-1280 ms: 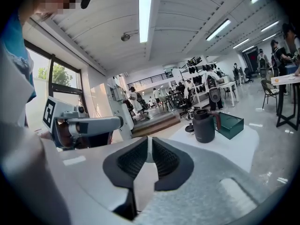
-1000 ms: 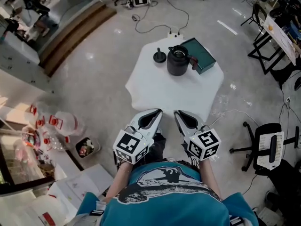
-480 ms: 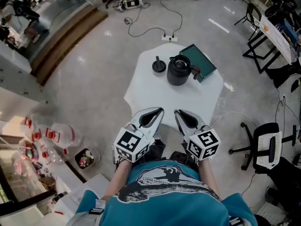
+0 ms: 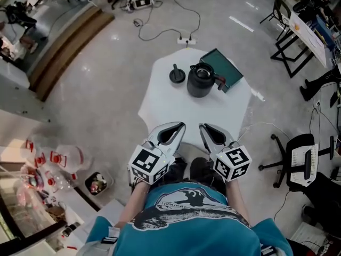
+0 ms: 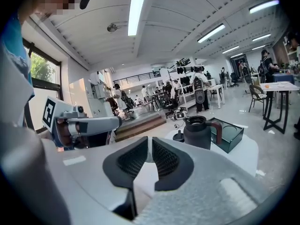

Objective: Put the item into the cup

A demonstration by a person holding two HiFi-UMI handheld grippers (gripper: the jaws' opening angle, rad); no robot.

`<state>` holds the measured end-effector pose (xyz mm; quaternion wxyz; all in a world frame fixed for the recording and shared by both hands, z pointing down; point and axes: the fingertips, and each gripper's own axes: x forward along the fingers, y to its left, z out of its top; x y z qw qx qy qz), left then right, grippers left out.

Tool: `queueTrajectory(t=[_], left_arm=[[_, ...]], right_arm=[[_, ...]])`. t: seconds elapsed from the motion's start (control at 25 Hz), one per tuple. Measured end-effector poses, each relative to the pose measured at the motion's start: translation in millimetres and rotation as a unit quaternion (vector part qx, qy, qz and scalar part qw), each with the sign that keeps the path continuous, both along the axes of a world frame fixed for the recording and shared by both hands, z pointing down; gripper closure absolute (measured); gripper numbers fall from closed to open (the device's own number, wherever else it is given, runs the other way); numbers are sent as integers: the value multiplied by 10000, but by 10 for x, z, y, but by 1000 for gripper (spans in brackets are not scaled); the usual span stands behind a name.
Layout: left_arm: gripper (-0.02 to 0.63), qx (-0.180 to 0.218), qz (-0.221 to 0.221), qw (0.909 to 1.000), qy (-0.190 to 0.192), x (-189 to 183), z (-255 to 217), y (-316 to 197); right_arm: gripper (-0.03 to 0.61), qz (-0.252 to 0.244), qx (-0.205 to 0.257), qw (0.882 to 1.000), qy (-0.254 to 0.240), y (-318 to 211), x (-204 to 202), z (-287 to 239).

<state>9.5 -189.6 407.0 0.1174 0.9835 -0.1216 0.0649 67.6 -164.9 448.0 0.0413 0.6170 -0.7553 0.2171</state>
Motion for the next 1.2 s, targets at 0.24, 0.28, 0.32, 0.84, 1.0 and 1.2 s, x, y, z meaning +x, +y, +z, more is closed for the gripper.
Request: queueTrajectory(t=[0.24, 0.28, 0.32, 0.84, 1.0, 1.2], left_arm=[[597, -54, 6, 10000, 14, 39, -5, -26], [597, -48, 2, 10000, 17, 62, -11, -30], [597, -39, -4, 10000, 24, 92, -17, -31], [597, -52, -609, 9981, -17, 439, -37, -281], [597, -51, -799, 9968, -32, 537, -33, -339], [597, -66, -1034, 9946, -49, 638, -21, -389]], right_arm=[[546, -47, -8, 10000, 69, -87, 45, -41], [546, -71, 8, 9999, 88, -111, 70, -56], [546, -93, 23, 9999, 107, -135, 109, -66], [546, -565, 119, 9979, 299, -599, 676, -173], [546, -719, 132, 9966, 387, -755, 858, -186], [546, -889, 190, 9946, 505, -955, 1065, -218]])
